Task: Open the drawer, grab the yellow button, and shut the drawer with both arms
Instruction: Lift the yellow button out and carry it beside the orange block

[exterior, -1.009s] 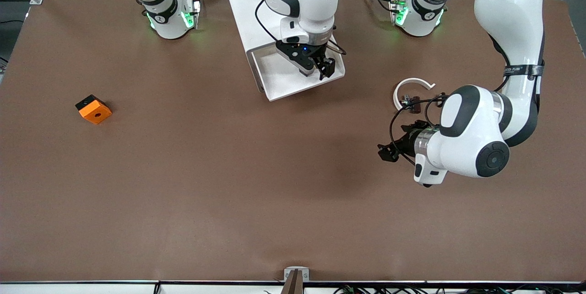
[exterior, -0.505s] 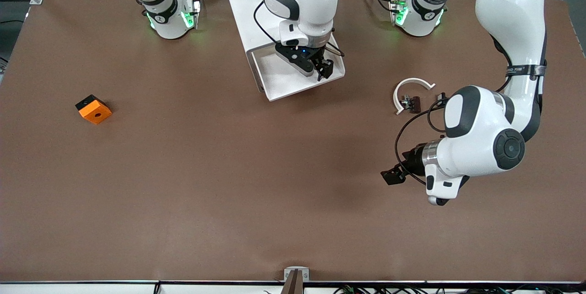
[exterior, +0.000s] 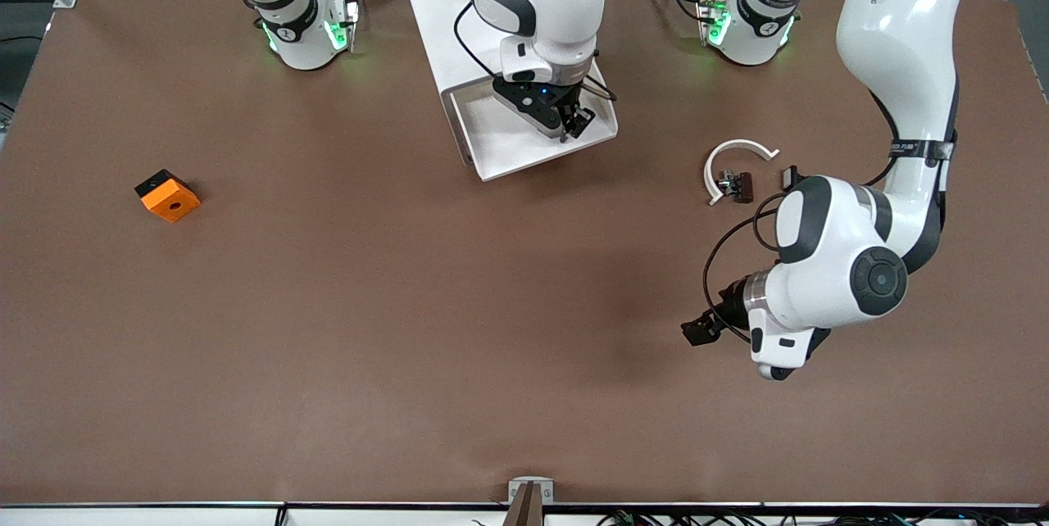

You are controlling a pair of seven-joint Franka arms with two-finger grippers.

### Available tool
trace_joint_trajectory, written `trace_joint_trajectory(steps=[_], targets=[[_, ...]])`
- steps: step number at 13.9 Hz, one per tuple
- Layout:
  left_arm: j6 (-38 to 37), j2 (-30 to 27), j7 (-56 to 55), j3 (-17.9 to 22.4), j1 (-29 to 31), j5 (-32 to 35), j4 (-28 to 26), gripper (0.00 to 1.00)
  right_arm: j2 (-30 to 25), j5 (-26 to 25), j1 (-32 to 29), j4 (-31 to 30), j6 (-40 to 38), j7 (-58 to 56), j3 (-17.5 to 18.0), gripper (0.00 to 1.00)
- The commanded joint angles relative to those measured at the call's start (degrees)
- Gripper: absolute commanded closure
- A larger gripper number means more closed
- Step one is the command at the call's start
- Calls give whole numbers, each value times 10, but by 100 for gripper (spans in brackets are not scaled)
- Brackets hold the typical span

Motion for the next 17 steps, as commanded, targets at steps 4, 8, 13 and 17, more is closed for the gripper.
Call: trace_joint_trajectory(steps=[4, 8, 13, 17], targets=[[25, 17, 5, 1, -7, 28, -1, 0, -5, -10, 3, -1, -2, -5, -2, 100], [25, 18, 5, 1, -7, 30, -1, 0, -11, 18, -32, 29, -18, -36, -2, 100], [25, 18, 5, 1, -7, 30, -1, 0, -14, 58, -134, 114, -125, -184, -3, 100], [20, 10, -3, -1, -19, 29, -1, 0, -12, 57, -242, 109, -125, -368, -5, 100]])
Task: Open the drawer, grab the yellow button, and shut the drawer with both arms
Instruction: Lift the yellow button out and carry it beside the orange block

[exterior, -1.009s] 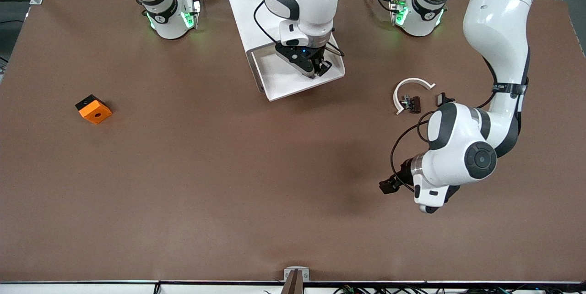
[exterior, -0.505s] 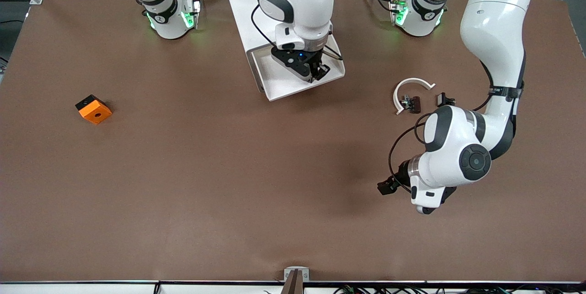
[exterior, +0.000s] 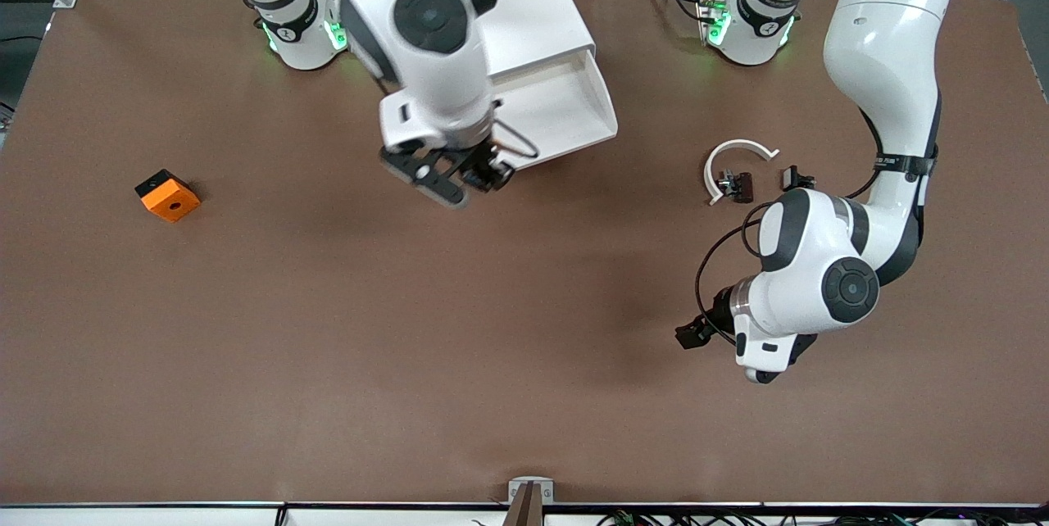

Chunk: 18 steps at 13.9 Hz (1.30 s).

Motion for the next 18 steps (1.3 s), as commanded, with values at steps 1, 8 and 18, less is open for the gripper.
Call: trace_joint_trajectory(steps=[1, 8, 18], targets=[[-3, -11, -4, -2, -15, 12, -3, 0, 5, 8, -77, 1, -2, -125, 8, 100], [-58, -65, -21, -4, -75, 13, -11, 0, 8, 2, -269, -70, 79, -449, 7, 100], [-130, -71, -149, -4, -205, 44, -12, 0, 53, -54, -460, -262, 399, -601, 9, 100]])
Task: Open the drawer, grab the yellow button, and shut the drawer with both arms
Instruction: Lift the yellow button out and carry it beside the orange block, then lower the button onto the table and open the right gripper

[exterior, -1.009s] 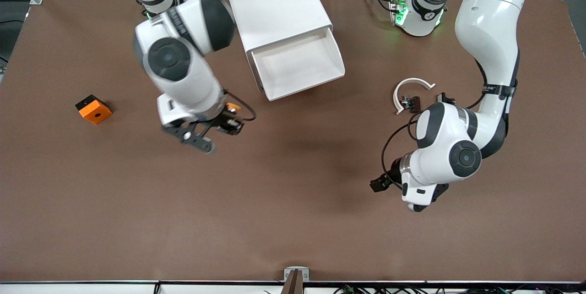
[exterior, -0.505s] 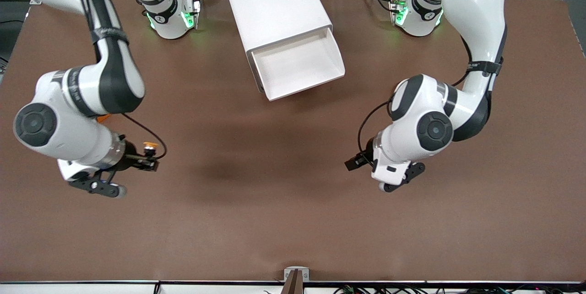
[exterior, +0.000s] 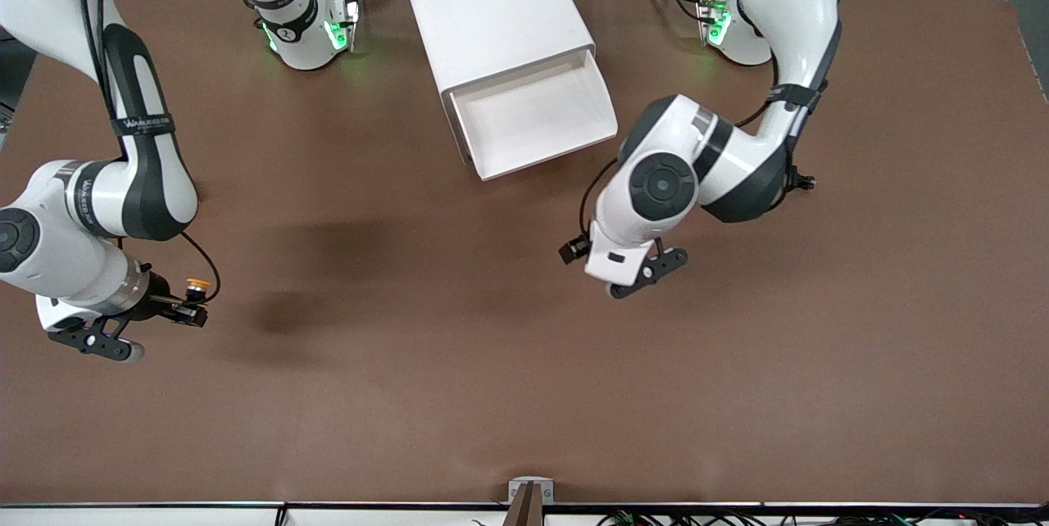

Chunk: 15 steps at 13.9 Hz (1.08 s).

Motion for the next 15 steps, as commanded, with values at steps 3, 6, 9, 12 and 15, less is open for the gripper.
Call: trace_joint_trajectory(steps=[3, 6, 9, 12, 15], targets=[[-37, -7, -24, 2, -41, 13, -10, 0, 69, 1, -74, -19, 105, -102, 19, 100], [-40, -7, -42, 1, -59, 13, -10, 0, 90, 13, -79, -16, 108, -119, 19, 100], [-51, -7, -50, -1, -88, 10, -17, 0, 107, 51, -85, -15, 124, -166, 19, 100], [-75, -7, -54, -9, -106, 4, -17, 0, 120, 78, -91, -11, 125, -188, 19, 100], [-94, -7, -62, -39, -108, 3, -17, 0, 120, 77, -90, -3, 121, -185, 18, 21]])
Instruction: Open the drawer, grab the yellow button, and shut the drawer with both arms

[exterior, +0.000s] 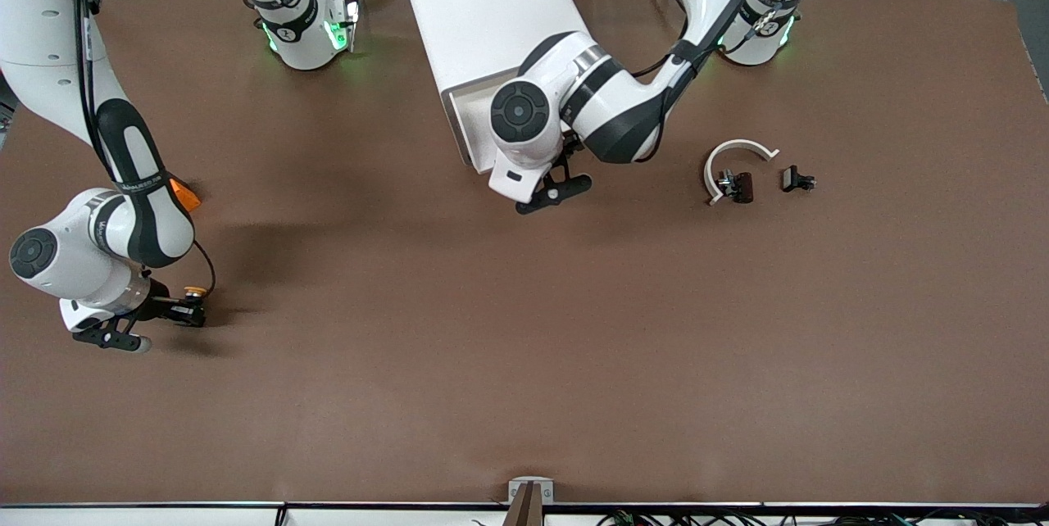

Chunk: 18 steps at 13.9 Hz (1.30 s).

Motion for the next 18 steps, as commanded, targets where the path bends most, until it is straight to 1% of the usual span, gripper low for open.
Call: trace_joint_trajectory(steps=[1, 2, 4, 6, 8, 11, 14, 15, 17, 18], targets=[[-17, -7, -14, -24, 1, 2, -5, 0, 9, 11, -14, 22, -7, -13, 12, 0], [-19, -7, -20, -29, 1, 2, -5, 0, 7, 11, -13, 26, -15, -14, 12, 0], [-22, -7, -28, -46, 1, 2, -5, 0, -11, 9, -5, 36, -62, -15, 11, 0], [-23, -7, -46, -60, 1, 2, -5, 0, -55, 8, -1, 73, -167, -14, 11, 0], [-24, -1, -49, -69, 1, 0, -7, 0, -82, 7, 6, 117, -268, -11, 12, 0], [-24, 2, -50, -72, 2, -42, -15, 0, -109, -2, 34, 196, -409, -11, 5, 0], [-25, 3, -50, -72, 6, -92, -20, 0, -126, -42, 48, 277, -546, -10, 8, 0], [-25, 3, -50, -72, 9, -115, -21, 0, -133, -44, 51, 298, -585, -10, 7, 0], [-25, 8, -50, -72, 13, -144, -22, 0, -148, -48, 61, 337, -644, 2, 7, 0], [-25, 10, -50, -71, 15, -159, -22, 0, -154, -63, 69, 352, -660, 19, 7, 0]])
